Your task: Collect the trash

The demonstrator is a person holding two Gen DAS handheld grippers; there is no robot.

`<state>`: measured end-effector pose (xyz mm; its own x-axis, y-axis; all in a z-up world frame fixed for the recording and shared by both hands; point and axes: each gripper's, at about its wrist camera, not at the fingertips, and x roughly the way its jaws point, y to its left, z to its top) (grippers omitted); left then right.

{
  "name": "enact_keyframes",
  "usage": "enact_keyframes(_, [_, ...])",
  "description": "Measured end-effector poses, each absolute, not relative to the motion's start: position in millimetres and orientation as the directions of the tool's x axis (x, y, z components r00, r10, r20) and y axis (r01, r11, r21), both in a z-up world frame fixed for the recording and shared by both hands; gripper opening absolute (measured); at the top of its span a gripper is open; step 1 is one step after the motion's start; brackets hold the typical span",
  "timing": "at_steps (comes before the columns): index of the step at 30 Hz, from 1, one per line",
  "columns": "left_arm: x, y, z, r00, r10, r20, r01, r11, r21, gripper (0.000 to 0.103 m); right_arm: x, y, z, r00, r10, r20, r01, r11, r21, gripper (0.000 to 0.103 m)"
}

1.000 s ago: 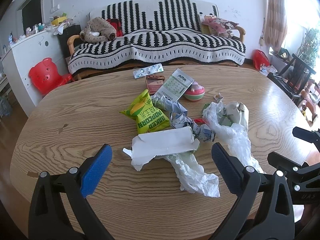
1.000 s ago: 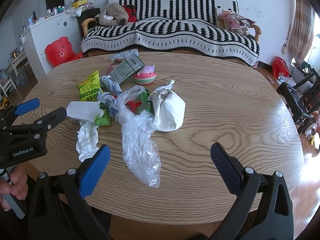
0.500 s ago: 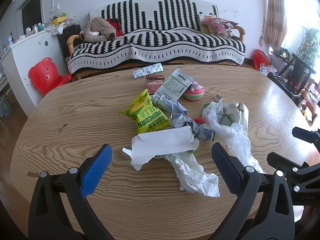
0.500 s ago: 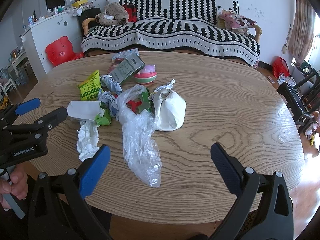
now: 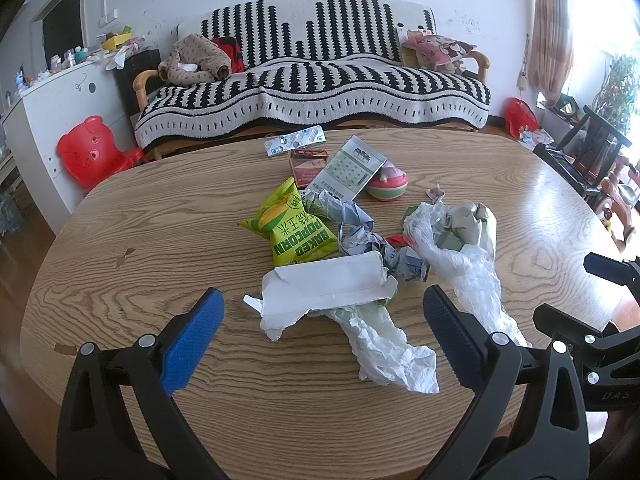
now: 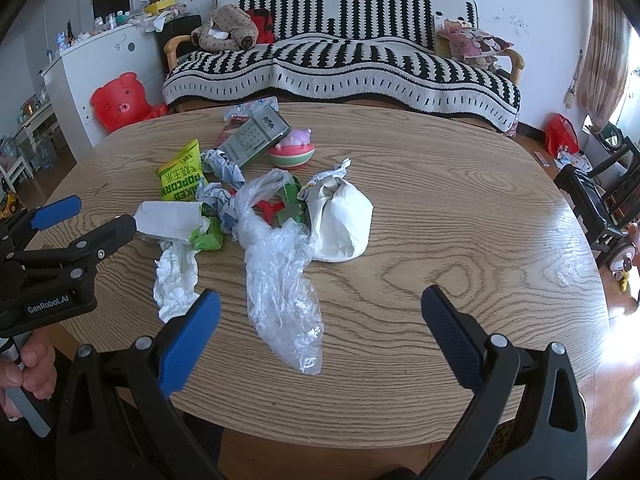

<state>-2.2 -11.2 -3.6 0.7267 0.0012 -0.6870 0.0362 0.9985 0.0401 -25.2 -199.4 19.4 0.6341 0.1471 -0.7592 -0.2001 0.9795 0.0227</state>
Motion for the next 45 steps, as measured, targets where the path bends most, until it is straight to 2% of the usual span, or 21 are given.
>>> enact_keyframes(35, [-1.8, 1.4, -12.1, 0.709, -0.005, -0.705, 0.045, 0.998, 0.037, 0.097, -23.4, -197.6, 12.5, 0.613, 0.167, -0.772, -0.217, 0.976, 0.039, 0.097])
enact_keyframes(41, [12.3, 38.7, -20.1, 0.684, -0.035, -0.728, 0.133, 0.988, 0.078, 0.097, -14.5, -195.6, -4.3, 0.562, 0.229, -0.795, -0.275, 0.958, 0.081, 0.097])
enact_keyframes(45, [22.7, 46.9, -27.5, 0.648, -0.105, -0.755, 0.318, 0.937, 0.143, 0.097, -4.5, -188.2, -14.3, 0.534, 0.25, -0.808, -0.321, 0.944, 0.079, 0.097])
